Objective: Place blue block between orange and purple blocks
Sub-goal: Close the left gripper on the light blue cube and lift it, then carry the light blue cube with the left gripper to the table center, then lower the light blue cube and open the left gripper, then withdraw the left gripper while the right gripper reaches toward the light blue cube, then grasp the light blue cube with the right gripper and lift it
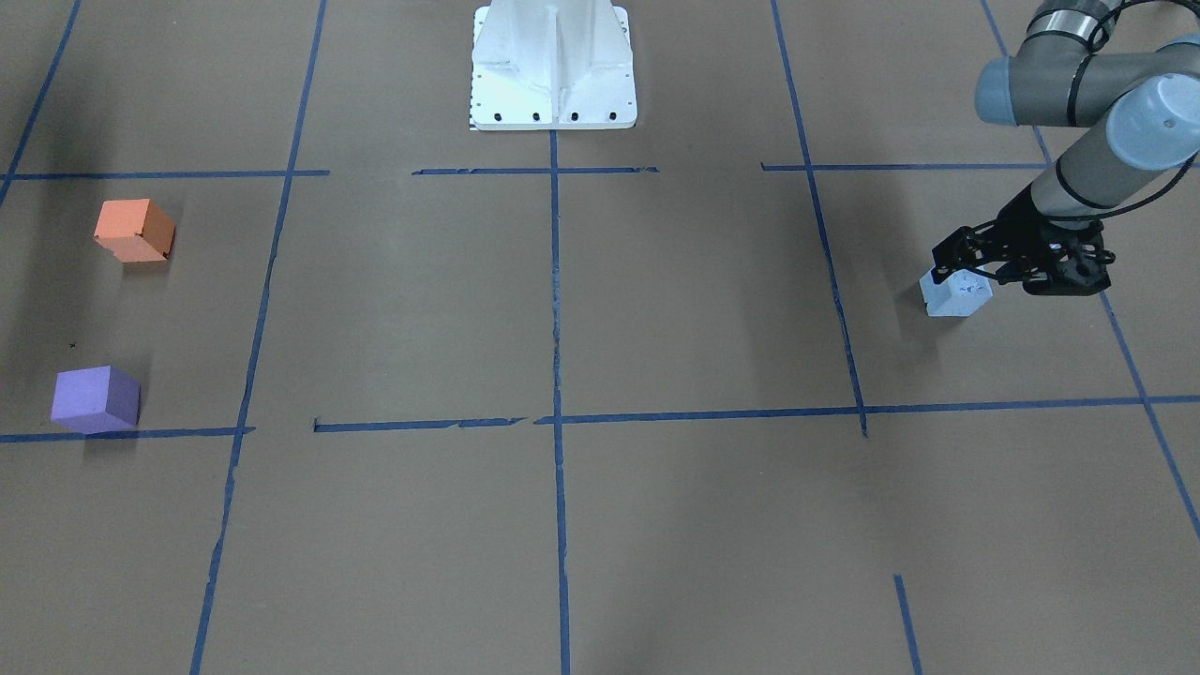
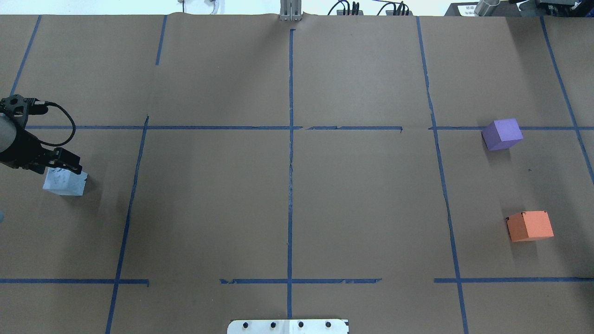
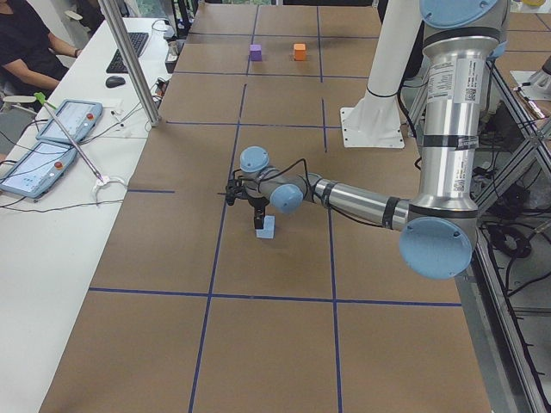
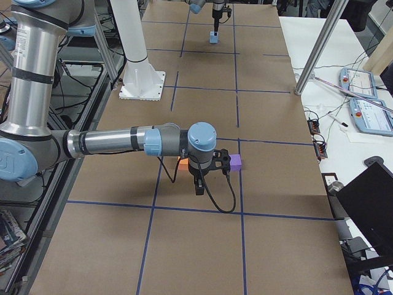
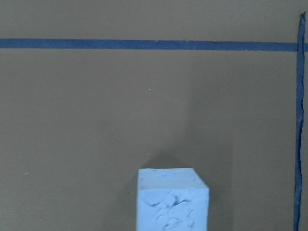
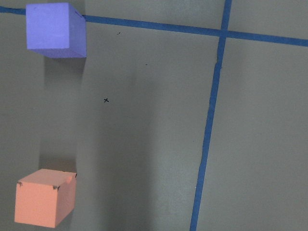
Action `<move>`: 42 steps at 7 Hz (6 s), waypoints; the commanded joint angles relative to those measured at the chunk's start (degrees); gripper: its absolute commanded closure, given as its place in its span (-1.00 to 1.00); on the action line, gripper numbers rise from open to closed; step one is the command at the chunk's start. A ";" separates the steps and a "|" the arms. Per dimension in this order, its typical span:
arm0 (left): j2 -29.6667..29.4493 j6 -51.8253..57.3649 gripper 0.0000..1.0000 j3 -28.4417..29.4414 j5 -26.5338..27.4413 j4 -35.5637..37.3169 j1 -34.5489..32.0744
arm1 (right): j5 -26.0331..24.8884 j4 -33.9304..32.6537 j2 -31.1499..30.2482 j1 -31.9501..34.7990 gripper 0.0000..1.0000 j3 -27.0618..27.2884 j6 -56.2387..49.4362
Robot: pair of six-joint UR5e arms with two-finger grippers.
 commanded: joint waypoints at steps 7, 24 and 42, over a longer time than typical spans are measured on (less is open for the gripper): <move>-2.47 -0.90 0.63 4.67 1.87 -0.21 3.44 | 0.18 -0.10 0.01 -1.33 -1.00 -0.29 0.10; -55.21 -17.16 -0.96 27.26 13.11 18.60 24.10 | 3.00 -0.10 0.10 -1.59 -1.00 0.85 0.45; -10.56 16.15 -1.00 -11.05 1.34 15.26 -1.92 | -34.69 3.03 62.84 -58.19 -0.98 -24.34 82.18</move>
